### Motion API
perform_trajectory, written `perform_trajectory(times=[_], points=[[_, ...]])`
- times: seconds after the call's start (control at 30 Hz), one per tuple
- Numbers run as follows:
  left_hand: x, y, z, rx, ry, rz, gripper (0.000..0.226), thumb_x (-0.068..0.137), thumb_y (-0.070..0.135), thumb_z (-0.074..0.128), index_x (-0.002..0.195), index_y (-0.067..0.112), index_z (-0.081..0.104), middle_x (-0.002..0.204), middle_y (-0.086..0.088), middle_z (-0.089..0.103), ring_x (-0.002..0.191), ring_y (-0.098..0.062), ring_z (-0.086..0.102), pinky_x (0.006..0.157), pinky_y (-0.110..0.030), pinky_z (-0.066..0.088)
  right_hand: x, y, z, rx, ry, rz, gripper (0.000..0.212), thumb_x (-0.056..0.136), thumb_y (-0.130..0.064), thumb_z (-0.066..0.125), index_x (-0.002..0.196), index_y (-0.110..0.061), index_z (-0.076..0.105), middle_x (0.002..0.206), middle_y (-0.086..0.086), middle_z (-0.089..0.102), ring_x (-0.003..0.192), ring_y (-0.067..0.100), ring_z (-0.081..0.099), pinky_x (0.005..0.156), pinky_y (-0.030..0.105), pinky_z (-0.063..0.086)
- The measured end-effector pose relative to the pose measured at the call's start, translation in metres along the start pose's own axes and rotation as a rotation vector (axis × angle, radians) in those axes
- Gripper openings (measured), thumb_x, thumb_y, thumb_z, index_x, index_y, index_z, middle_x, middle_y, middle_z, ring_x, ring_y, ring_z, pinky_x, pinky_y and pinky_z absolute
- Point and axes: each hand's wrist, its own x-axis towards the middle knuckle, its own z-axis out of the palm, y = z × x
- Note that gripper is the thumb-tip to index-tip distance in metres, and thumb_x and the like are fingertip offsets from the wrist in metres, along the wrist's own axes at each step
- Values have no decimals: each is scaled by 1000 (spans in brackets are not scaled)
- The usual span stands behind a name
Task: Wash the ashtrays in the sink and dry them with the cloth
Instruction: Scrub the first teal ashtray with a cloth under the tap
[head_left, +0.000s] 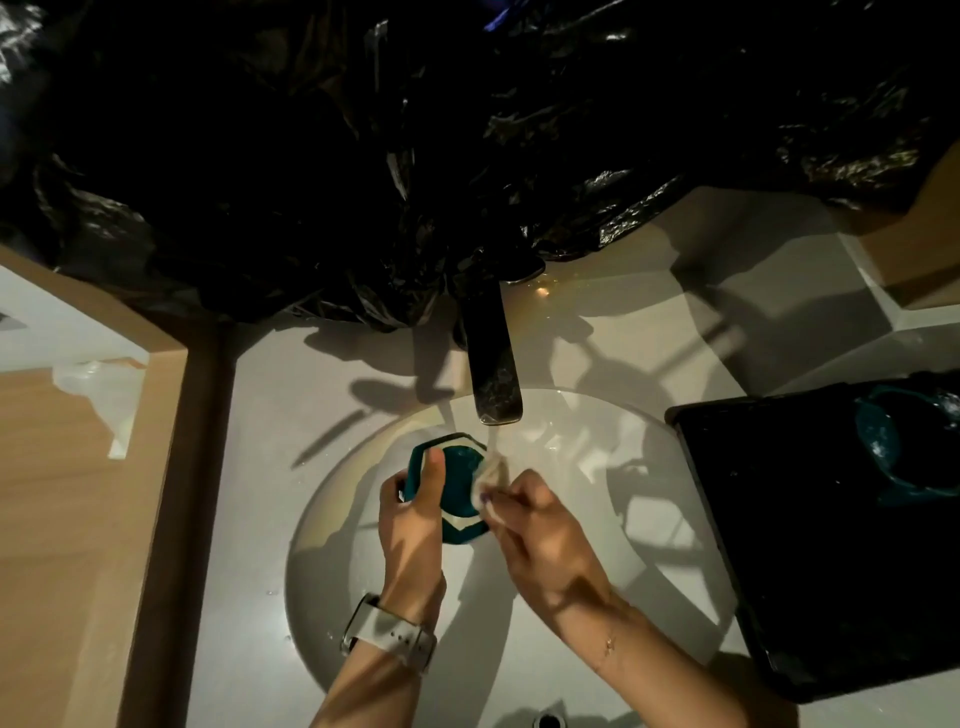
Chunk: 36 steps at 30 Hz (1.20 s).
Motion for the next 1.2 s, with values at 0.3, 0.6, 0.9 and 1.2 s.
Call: perform_trajectory(times=[0.3,0.6,0.9,1.2], points=[[-7,4,8,-10,-27,47,34,90,34,68,112,11,58,102,-13,73,87,-27,73,76,-42,60,16,3,-23,-229,-132,-66,22,95,-17,53,109,-21,69,89,-9,41,85,13,46,73,16,34],[-2,6,-4,50,-146,100,52,76,40,74,116,10,59,111,-13,70,100,-30,70,75,-36,60,25,19,-19,705,180,291,22,91,-24,57,90,-5,66,85,13,58,75,12,59,59,12,47],[10,30,1,640,-436,486,58,68,18,89,104,38,50,106,16,63,94,12,60,79,-6,46,46,1,-29,685,-204,687,69,71,-84,43,104,-28,66,99,-2,73,93,14,68,89,35,50],[30,31,-4,797,-601,649,60,52,55,79,102,40,50,109,16,53,103,-16,58,87,-28,51,68,0,-34,1009,-409,950,36,82,-46,59,94,-12,65,77,8,69,63,22,66,64,31,54]])
